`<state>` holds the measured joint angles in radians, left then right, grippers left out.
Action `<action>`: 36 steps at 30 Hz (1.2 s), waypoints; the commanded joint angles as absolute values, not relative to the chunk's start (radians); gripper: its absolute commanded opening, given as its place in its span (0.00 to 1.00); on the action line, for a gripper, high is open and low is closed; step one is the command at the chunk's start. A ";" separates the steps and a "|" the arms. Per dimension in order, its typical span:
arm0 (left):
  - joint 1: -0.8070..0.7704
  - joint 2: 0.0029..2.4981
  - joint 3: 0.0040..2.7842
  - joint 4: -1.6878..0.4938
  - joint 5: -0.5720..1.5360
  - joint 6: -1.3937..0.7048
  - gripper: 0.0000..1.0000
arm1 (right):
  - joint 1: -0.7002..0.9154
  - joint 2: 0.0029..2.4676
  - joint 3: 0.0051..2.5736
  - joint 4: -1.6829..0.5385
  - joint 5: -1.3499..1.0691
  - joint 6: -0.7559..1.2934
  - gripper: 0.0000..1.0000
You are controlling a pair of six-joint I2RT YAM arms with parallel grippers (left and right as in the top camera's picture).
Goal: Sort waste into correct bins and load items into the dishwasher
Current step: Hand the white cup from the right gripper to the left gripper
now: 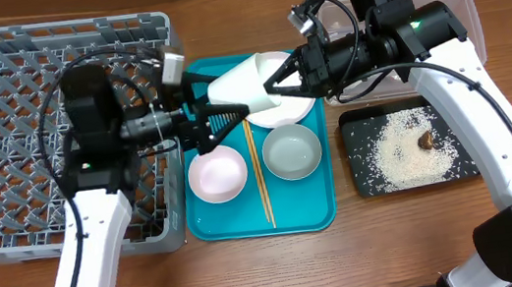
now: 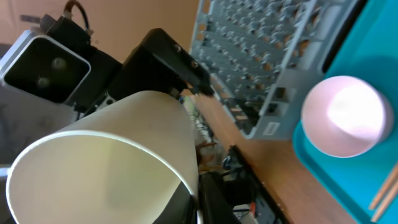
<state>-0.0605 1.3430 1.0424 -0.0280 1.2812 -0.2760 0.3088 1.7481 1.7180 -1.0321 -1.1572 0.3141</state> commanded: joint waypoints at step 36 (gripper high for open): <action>-0.070 1.353 1.058 0.064 1.313 -0.304 0.78 | 0.320 1.745 1.721 -1.054 -1.235 0.312 0.04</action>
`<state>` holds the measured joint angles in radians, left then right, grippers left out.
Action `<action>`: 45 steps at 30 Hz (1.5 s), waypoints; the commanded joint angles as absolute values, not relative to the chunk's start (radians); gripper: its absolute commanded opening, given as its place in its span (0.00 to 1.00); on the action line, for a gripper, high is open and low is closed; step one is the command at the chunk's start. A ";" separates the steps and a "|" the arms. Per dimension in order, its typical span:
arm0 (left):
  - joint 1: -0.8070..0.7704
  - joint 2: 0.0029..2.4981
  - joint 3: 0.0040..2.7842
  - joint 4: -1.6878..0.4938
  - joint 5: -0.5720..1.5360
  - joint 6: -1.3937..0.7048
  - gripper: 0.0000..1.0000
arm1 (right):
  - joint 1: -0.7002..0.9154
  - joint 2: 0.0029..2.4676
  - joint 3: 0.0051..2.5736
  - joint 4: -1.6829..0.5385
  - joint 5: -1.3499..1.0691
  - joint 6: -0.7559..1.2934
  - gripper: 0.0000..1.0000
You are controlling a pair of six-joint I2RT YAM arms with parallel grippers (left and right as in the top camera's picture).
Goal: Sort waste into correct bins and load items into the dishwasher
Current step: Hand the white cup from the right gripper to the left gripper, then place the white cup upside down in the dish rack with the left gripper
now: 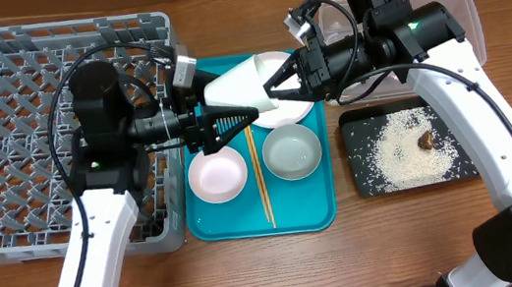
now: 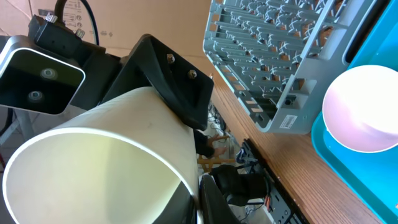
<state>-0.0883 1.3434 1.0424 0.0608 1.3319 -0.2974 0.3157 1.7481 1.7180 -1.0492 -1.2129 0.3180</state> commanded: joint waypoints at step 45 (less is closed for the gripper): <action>0.475 1.324 1.206 -0.962 0.212 -0.161 0.04 | 0.010 1.678 1.749 -1.439 -0.149 0.257 0.43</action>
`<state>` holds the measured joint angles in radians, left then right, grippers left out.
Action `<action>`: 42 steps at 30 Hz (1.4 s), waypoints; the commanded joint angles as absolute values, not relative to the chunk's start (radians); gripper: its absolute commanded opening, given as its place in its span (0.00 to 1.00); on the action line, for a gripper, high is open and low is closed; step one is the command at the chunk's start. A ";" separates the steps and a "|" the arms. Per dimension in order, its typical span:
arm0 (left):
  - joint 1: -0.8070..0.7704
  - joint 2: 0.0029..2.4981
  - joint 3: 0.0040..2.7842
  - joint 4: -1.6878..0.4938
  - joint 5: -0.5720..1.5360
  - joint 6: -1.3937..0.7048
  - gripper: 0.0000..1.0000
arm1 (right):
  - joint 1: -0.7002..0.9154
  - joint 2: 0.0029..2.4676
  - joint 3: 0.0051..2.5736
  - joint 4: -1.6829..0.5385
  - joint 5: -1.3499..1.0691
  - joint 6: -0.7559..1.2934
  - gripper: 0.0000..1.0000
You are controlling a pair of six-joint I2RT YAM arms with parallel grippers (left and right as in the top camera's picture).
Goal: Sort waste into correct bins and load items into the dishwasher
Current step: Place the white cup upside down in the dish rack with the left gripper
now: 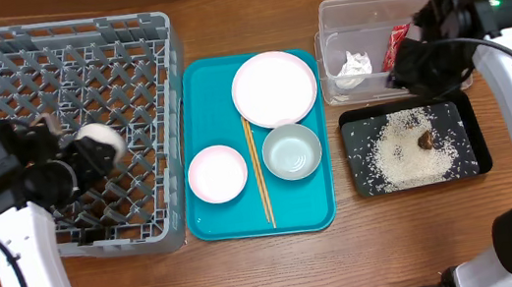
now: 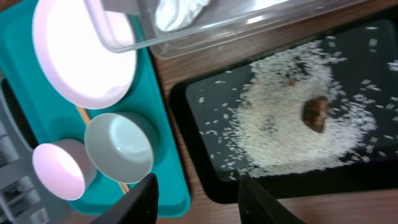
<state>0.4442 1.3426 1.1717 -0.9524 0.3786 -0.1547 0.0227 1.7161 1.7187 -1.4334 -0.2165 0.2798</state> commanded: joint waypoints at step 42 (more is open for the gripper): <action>0.417 1.501 1.328 -0.925 0.234 -0.165 1.00 | 0.004 1.677 1.749 -1.477 -0.149 0.257 0.46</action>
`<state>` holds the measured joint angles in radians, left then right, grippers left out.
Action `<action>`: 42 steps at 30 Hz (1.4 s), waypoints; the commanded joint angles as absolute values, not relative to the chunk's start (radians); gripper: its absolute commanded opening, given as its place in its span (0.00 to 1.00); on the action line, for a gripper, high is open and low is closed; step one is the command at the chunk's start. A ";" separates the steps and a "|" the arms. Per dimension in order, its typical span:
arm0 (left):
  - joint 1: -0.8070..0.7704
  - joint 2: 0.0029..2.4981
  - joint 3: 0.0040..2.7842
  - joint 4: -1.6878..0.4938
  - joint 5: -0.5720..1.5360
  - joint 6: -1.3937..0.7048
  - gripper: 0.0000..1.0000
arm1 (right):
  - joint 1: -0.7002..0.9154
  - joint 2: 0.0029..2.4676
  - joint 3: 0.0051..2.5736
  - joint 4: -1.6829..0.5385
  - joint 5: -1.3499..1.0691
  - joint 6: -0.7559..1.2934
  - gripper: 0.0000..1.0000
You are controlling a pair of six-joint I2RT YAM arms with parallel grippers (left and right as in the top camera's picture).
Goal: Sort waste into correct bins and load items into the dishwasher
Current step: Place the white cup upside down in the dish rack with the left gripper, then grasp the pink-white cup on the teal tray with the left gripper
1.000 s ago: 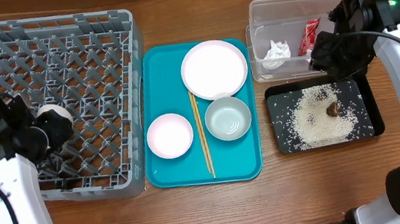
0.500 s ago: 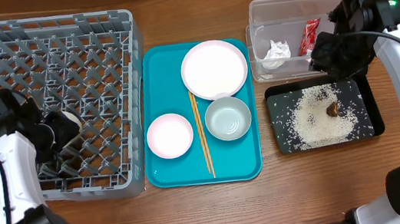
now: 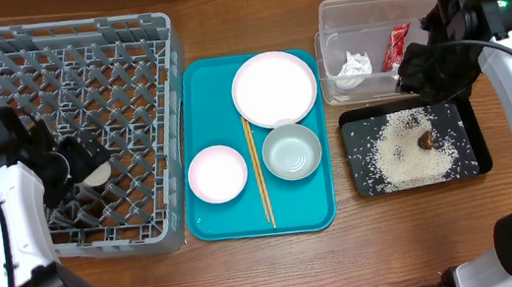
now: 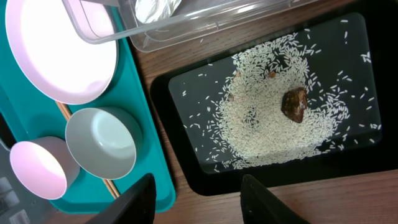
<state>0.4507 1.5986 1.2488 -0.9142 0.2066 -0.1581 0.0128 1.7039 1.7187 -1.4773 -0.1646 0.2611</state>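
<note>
The grey dish rack (image 3: 59, 80) fills the left side. My left gripper (image 3: 80, 159) is low in the rack, shut on a white cup (image 3: 95, 171) lying on its side. On the teal tray (image 3: 314, 210) are a pink plate (image 3: 274, 89), a pink bowl (image 3: 217, 173), a pale green bowl (image 3: 292, 151) and chopsticks (image 3: 260, 178). My right gripper (image 3: 425, 72) (image 4: 199, 208) hangs open and empty over the near edge of the black tray (image 4: 186, 81), which holds scattered rice (image 4: 273, 118) and a brown scrap (image 4: 294, 103).
A clear plastic bin (image 3: 328, 15) at the back right holds a crumpled white tissue (image 3: 353, 63) and a red wrapper (image 3: 397, 46). Bare wooden table (image 3: 397, 234) runs along the front edge. The right arm spans the bin's right end.
The left gripper and the white cup have dropped lower into the rack, and the left arm has swung round. The right gripper shifted slightly over the black tray and remains open.
At first both grippers met above the teal tray, the right one holding the white cup with the left fingers closing on it. Then the left gripper held the cup over the rack and the right gripper was open by the black tray. Now the cup is down in the rack.
</note>
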 commanded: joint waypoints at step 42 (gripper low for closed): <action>-0.495 1.910 1.361 -1.077 0.026 -0.206 0.41 | -0.153 1.629 1.749 -1.514 -0.146 0.254 0.64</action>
